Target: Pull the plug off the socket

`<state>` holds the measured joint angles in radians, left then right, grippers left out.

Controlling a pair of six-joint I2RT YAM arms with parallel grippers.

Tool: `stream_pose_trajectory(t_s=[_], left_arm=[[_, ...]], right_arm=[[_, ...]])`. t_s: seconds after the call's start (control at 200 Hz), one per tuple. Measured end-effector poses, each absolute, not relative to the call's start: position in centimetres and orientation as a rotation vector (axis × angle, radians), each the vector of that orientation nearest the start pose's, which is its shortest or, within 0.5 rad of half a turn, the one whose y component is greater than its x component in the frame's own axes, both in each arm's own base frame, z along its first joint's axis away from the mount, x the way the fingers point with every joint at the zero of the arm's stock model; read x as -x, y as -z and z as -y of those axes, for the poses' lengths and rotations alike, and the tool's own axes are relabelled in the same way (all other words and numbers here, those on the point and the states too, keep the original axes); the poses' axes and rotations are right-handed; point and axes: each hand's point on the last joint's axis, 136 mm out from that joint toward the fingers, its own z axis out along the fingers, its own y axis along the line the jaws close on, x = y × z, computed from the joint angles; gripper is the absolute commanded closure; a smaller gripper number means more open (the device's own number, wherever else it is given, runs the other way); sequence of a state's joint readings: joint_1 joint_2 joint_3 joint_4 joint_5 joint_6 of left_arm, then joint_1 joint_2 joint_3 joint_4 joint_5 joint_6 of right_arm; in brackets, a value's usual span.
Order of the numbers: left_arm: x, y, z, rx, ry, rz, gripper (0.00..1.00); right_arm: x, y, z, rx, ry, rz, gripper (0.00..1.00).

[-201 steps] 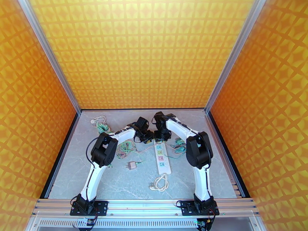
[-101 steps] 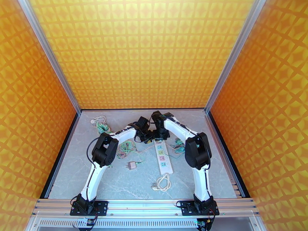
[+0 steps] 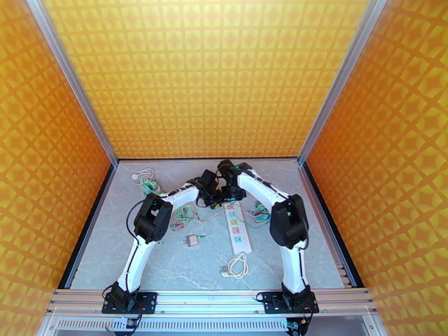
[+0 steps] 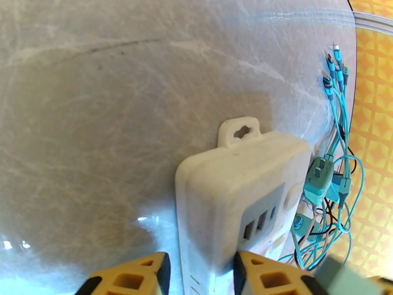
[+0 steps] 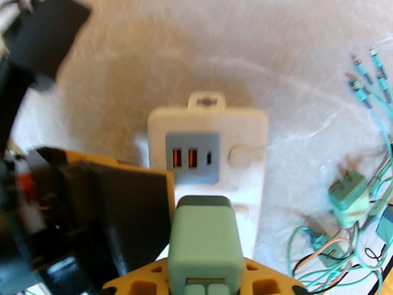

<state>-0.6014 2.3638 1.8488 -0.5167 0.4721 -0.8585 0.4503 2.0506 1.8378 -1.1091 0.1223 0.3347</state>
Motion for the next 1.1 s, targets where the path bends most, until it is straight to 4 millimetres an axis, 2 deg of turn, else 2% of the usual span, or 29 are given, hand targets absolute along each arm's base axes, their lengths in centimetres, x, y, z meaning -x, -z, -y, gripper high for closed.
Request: stream_pose_trajectory(t_s=[0.135,0.265,0.42,0.57,0.675,0.765,0.925,1.095], left_arm=[[-42.3,-3.6,38.7,0.175,1.043,-2.868,0.60],[-42.3,-3.6,38.7,0.175,1.042,-2.869,0.60],[-42.3,-3.6,38.6,0.176,1.042,-2.869,0.60],[-42.3,-3.6,38.6,0.173,1.040,-2.868,0.59],[-42.3,-3.7,38.5,0.170,1.033,-2.873,0.59],[-42.2,-3.7,38.3,0.161,1.024,-2.880,0.59],[-42.3,-3.8,37.7,0.155,1.010,-2.889,0.58],[-41.9,-4.0,36.6,0.157,0.977,-2.921,0.58]], right_arm=[[-42.9,-15.4,-15.5,0.049,-0.023,-2.757,0.80],[-42.6,-18.8,-13.2,-0.025,-0.057,-2.658,0.81],[-39.6,-22.0,-10.7,-0.100,-0.091,-2.573,0.79],[-35.9,-23.6,-9.1,-0.155,-0.106,-2.522,0.79],[-33.1,-22.9,-7.8,-0.211,-0.093,-2.515,0.78],[-30.4,-21.5,-6.1,-0.286,-0.044,-2.514,0.79],[-25.8,-18.5,-2.7,-0.454,0.038,-2.500,0.77],[-22.1,-14.2,-0.5,-0.610,0.103,-2.512,0.78]])
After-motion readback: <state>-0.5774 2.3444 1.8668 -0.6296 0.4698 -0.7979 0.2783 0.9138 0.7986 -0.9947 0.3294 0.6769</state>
